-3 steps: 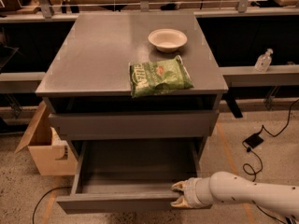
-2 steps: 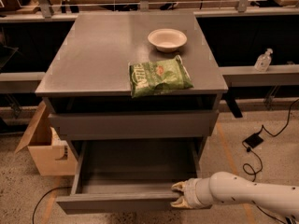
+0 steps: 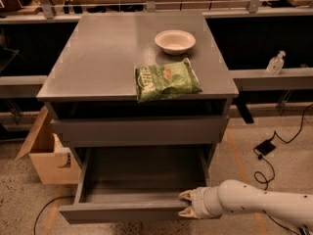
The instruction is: Open middle drawer
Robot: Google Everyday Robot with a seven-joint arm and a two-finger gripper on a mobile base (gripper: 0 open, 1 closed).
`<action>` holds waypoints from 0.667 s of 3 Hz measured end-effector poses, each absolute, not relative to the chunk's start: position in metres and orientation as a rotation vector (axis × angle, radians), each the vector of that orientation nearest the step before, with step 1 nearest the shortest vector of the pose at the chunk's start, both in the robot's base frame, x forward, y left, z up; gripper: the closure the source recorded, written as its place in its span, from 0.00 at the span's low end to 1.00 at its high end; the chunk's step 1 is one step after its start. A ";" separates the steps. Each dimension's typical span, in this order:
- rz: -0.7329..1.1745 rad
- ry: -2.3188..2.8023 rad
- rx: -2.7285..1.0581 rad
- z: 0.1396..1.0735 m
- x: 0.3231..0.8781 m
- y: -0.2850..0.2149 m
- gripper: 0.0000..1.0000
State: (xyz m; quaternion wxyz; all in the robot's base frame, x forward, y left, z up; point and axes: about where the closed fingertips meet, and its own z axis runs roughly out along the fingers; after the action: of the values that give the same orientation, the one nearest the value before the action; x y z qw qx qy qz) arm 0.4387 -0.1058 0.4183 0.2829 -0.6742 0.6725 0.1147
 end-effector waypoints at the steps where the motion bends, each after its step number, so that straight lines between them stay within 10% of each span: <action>1: 0.287 1.796 -1.803 0.430 0.447 -0.110 0.06; 2: 0.246 1.800 -1.791 0.450 0.451 -0.119 0.00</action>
Offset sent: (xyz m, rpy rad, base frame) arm 0.0194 -0.0274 0.0603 -0.0403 -0.0760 -0.0474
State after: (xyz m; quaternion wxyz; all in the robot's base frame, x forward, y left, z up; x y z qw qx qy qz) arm 0.4512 -0.1190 0.4503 0.2909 -0.6717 0.6751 0.0921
